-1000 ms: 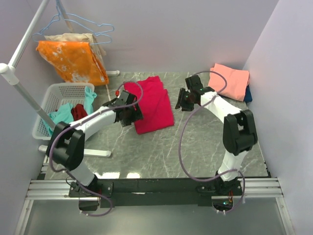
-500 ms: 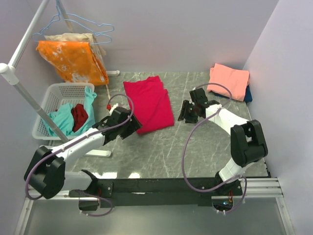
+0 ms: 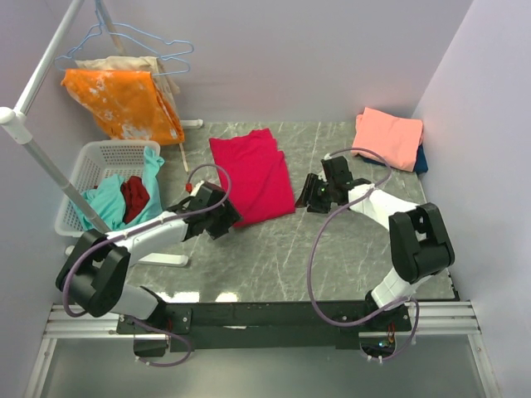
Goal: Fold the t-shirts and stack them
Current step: Fold the tshirt
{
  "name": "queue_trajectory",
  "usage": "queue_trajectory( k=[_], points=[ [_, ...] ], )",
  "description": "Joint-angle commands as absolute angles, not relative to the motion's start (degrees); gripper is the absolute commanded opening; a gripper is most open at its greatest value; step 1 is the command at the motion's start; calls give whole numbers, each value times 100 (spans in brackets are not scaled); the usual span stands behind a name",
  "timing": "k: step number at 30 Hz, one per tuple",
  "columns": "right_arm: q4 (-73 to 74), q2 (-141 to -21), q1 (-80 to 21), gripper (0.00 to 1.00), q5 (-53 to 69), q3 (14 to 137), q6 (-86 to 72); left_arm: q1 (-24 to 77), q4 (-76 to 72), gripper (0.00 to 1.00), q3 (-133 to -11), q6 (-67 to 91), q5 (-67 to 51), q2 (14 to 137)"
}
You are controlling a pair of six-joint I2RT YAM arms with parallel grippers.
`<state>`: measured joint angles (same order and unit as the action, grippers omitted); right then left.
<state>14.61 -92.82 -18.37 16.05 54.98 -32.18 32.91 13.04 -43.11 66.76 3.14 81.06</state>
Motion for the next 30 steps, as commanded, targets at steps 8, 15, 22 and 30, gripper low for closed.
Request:
queue_trajectory(
  k=[8,15,22,30],
  points=[
    [1151,-9668,-1828,56,1573,5695,-3094,3234,818,60,-4482,6759,229,8568],
    [1213,-10002,-1819,55,1547,6020,-2927,3226,580,58,-4473,6724,298,8894],
    [1230,-10291,-1802,54,1687,6337,-2848,3173,615,57,-4597,6653,431,9017],
    [976,-10415,-1810,53,2223,6100,-2813,3147,800,56,-4606,6627,747,8930]
  ],
)
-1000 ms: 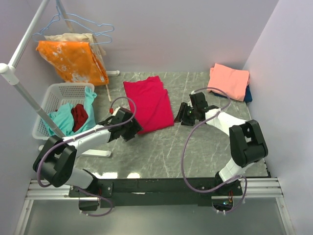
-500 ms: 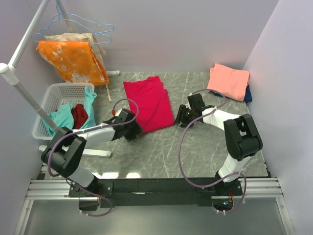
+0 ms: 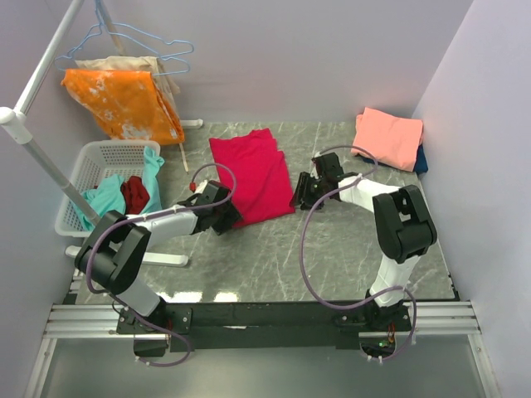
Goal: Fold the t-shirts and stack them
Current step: Fold the tshirt
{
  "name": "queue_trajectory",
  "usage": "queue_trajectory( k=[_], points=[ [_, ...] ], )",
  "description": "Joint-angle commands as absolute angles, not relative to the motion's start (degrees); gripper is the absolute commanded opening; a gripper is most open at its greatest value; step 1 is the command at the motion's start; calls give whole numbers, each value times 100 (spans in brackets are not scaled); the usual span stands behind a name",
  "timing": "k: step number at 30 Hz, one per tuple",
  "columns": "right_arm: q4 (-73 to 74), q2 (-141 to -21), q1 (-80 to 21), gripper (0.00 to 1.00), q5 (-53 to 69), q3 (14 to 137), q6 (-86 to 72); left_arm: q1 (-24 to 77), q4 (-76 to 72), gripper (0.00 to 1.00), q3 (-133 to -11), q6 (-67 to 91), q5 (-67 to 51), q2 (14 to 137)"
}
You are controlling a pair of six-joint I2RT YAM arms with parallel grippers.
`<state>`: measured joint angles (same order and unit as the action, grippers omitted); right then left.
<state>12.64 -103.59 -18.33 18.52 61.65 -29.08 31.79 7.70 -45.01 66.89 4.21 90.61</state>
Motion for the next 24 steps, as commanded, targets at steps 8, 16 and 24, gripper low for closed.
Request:
queue_trajectory(
  k=[8,16,24],
  points=[
    [572,-10555,-1854,49,2777,5862,-2786,3138,686,55,-4561,6530,730,8938],
    [554,-10661,-1872,37,2751,5862,-2786,3129,457,47,-4606,6416,457,9202],
    [659,-10696,-1863,4,2672,5845,-2760,3138,527,28,-4526,6416,431,9167]
  ],
)
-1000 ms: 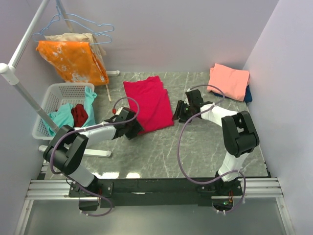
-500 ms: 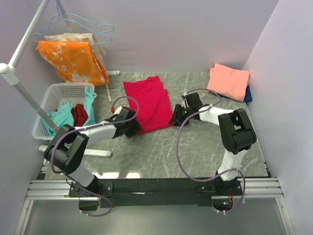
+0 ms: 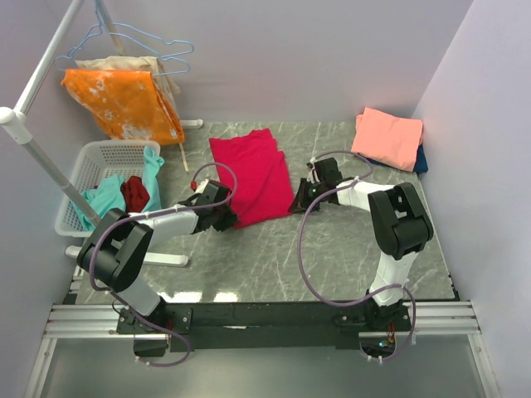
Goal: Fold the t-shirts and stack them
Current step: Fold the tshirt
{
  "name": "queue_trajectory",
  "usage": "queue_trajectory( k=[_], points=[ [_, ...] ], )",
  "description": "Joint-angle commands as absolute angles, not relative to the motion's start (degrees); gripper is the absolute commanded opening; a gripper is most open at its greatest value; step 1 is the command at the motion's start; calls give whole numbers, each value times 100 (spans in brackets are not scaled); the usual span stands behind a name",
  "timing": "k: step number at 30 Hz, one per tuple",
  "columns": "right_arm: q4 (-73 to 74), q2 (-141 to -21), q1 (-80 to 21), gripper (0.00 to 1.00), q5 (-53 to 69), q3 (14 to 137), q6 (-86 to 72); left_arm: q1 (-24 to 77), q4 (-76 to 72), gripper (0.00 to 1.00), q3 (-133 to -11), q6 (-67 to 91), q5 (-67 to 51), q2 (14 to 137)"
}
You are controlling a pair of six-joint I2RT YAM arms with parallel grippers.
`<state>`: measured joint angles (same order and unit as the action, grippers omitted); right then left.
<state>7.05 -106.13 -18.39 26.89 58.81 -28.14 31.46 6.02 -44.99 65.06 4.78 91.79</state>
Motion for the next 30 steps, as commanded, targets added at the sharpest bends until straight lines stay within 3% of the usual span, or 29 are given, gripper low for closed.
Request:
queue_trajectory(
  k=[1,5,11,18,30],
  points=[
    [642,-10670,-1872,0,2654,5784,-2760,3129,580,21,-4518,6407,431,9132],
    [598,-10565,-1872,0,2619,5599,-2777,3138,825,1,-4509,6398,544,9027],
    [545,-9959,-1942,0,2707,4941,-2865,3138,1265,1,-4290,6363,756,8526],
    [500,-8730,-2346,0,2751,3843,-3163,3182,1555,1,-3297,6679,738,7061],
    [1650,-6505,-3595,0,1873,3576,-4095,3735,3260,1,-2786,7532,1239,4774]
  ],
)
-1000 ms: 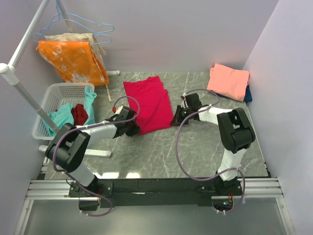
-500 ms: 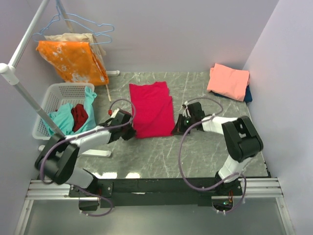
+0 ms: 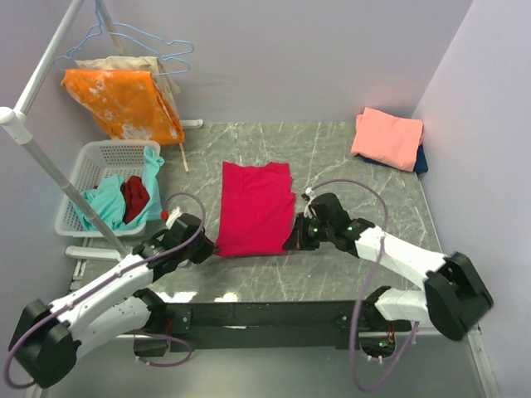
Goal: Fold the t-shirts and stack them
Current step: Fold the tshirt
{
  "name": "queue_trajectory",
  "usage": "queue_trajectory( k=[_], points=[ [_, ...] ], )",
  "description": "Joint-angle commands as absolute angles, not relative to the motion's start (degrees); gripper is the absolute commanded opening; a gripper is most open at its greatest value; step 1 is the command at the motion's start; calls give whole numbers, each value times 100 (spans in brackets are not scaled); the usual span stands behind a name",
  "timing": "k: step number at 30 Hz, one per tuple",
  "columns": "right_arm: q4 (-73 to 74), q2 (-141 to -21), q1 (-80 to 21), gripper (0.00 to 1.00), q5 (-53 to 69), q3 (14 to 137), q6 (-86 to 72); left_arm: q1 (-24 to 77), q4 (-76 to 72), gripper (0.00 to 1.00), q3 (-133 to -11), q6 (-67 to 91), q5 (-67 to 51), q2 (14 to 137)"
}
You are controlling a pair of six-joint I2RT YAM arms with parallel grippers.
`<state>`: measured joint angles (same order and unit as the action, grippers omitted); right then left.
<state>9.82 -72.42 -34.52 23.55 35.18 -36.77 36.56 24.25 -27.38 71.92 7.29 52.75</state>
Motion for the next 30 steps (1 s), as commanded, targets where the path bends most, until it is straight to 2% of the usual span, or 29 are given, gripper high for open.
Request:
queue_trajectory(
  k=[1,8,19,30],
  points=[
    [1774,-6382,-3673,0,1794,3638,-4122,3753,3365,1,-2821,7532,1274,4712],
    [2619,-6108,-3709,0,1363,4473,-3964,3806,4104,1,-3769,7340,1977,4816],
    [3103,-7101,-3437,0,387,6055,-3560,3771,4218,1,-6186,6645,3145,7223],
    [2558,-8638,-2470,0,860,7039,-3156,3112,3577,1,-7320,5713,3032,8831]
  ],
)
